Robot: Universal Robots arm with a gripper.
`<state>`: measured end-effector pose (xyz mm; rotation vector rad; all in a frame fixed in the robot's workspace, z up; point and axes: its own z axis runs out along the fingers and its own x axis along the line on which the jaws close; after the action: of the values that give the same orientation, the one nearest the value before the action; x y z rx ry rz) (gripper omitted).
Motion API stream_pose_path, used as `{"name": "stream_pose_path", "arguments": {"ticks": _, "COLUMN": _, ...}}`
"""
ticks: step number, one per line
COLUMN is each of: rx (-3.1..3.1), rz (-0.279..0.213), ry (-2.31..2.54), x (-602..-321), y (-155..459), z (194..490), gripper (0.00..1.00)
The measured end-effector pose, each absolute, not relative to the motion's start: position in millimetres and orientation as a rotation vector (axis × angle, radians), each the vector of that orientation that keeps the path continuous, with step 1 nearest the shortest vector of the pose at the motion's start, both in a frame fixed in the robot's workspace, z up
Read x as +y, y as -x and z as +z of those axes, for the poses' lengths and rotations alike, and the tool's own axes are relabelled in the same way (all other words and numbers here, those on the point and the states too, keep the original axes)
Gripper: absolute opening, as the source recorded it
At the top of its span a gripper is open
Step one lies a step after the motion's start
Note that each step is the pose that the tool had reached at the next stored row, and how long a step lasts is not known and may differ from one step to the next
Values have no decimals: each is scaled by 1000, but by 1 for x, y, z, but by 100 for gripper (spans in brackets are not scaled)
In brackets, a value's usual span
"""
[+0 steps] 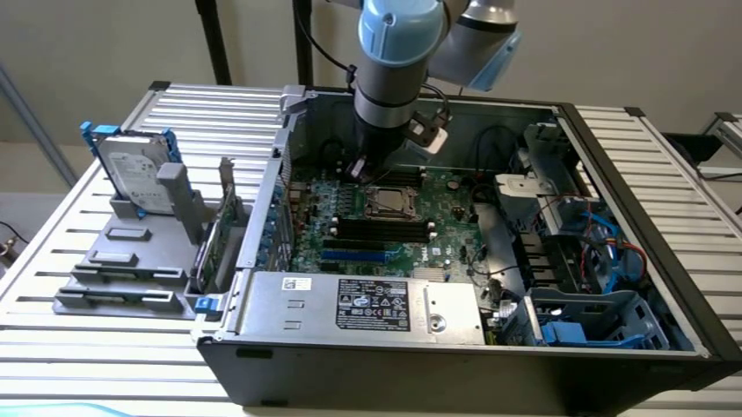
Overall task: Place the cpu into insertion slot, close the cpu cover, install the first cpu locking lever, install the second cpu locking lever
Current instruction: 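Install the first cpu locking lever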
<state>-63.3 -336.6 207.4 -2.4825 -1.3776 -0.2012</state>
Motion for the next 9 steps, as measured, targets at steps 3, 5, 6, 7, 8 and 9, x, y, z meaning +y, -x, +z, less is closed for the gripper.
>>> {"name": "stream_pose_path", "arguments": {"ticks": 3, "rx": -1379, "rz": -196, "ry": 2486, "x": -337, "y": 61, "z": 207, "gripper": 11}}
{"name": "stream_pose_path", "arguments": {"ticks": 5, "rx": -1380, "rz": -193, "ry": 2488, "x": -337, "y": 59, "z": 206, "gripper": 11}}
{"name": "stream_pose_path", "arguments": {"ticks": 6, "rx": -1379, "rz": -191, "ry": 2488, "x": -337, "y": 58, "z": 206, "gripper": 11}}
{"name": "stream_pose_path", "arguments": {"ticks": 7, "rx": -1379, "rz": -189, "ry": 2488, "x": -337, "y": 56, "z": 206, "gripper": 11}}
{"name": "stream_pose_path", "arguments": {"ticks": 8, "rx": -1379, "rz": -187, "ry": 2488, "x": -337, "y": 55, "z": 205, "gripper": 11}}
{"name": "stream_pose_path", "arguments": {"ticks": 9, "rx": -1378, "rz": -184, "ry": 2488, "x": -337, "y": 53, "z": 205, "gripper": 11}}
